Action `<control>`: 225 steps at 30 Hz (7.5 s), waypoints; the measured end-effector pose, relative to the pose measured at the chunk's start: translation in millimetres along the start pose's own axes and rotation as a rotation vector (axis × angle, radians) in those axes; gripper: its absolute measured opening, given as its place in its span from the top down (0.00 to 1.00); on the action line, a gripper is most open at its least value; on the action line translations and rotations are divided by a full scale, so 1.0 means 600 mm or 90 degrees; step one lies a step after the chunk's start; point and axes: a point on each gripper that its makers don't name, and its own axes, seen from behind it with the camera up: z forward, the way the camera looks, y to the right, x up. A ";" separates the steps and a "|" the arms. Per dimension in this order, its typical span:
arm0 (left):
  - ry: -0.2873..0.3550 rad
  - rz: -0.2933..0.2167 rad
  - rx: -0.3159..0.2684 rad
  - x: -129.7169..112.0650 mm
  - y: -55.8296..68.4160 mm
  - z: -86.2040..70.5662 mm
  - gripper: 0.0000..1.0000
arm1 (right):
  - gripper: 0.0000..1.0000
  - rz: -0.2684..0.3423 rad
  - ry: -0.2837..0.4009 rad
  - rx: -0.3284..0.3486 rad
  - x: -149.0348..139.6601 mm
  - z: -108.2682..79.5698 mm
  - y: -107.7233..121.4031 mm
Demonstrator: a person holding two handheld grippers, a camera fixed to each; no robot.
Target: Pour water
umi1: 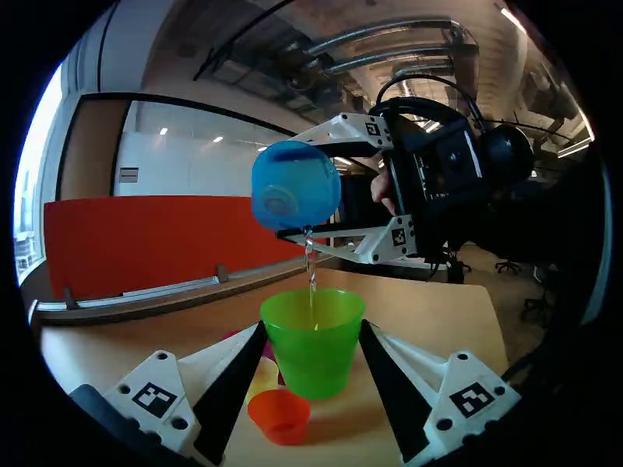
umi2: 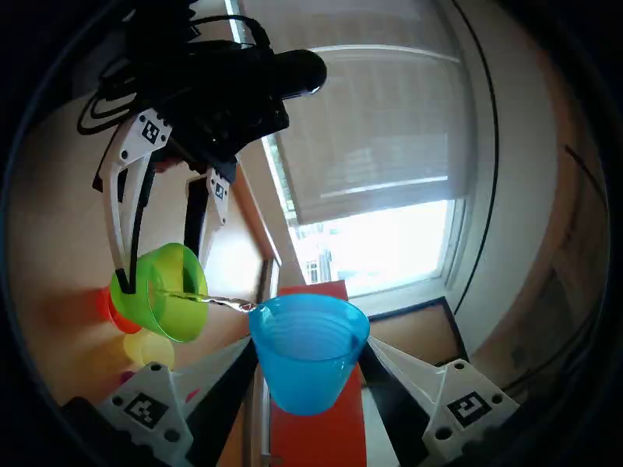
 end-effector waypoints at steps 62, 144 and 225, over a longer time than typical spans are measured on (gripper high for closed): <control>-0.001 0.005 -0.002 0.002 0.008 0.004 0.15 | 0.12 -0.113 0.001 -0.016 0.029 -0.020 -0.010; -0.006 0.019 0.018 0.010 -0.002 -0.006 0.15 | 0.12 0.495 0.007 -0.011 -0.007 -0.055 -0.055; -0.276 0.087 -0.081 -0.132 0.037 -0.021 0.15 | 0.12 0.817 -0.120 0.238 -0.063 -0.168 -0.322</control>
